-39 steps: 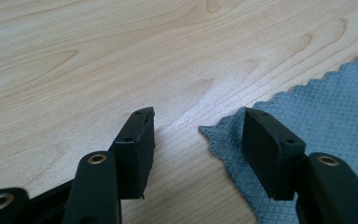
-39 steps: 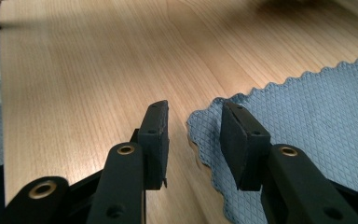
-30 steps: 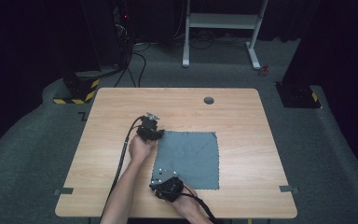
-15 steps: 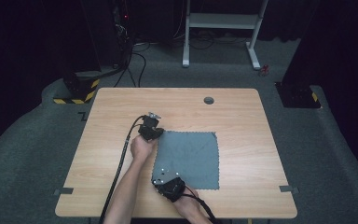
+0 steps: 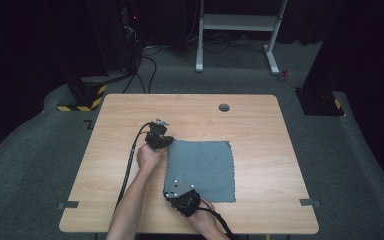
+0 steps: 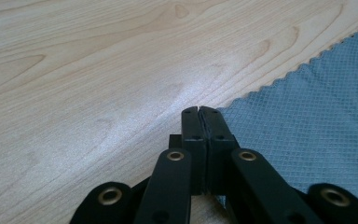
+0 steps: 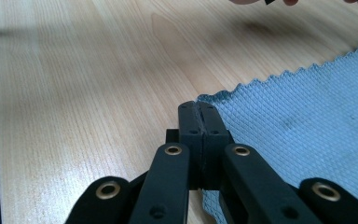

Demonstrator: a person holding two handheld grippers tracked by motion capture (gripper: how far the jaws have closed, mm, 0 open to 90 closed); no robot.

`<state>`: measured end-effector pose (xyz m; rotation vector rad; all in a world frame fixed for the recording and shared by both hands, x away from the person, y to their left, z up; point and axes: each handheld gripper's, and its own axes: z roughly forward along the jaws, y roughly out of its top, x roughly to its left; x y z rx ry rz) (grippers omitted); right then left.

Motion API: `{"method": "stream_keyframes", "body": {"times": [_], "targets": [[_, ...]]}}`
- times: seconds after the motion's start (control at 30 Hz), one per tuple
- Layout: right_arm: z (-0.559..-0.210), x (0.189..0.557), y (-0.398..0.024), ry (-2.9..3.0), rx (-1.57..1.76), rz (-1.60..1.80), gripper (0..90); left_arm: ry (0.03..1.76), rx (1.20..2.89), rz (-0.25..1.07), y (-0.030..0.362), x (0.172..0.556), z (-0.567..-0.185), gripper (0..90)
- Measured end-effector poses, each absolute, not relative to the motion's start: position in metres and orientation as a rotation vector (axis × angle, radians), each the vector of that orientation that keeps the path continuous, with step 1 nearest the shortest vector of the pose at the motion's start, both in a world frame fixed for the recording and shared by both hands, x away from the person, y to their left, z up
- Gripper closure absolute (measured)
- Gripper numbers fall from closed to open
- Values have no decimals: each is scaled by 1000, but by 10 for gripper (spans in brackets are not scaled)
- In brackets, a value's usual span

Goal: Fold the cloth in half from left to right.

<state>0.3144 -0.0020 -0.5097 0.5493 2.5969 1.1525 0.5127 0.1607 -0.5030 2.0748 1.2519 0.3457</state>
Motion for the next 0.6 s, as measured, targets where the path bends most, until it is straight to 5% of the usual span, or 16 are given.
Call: {"method": "stream_keyframes", "body": {"times": [0.6], "targets": [[-491, 316, 24, 2623, 489, 1204, 900, 1281, 2027, 389, 213, 503, -474, 894]]}}
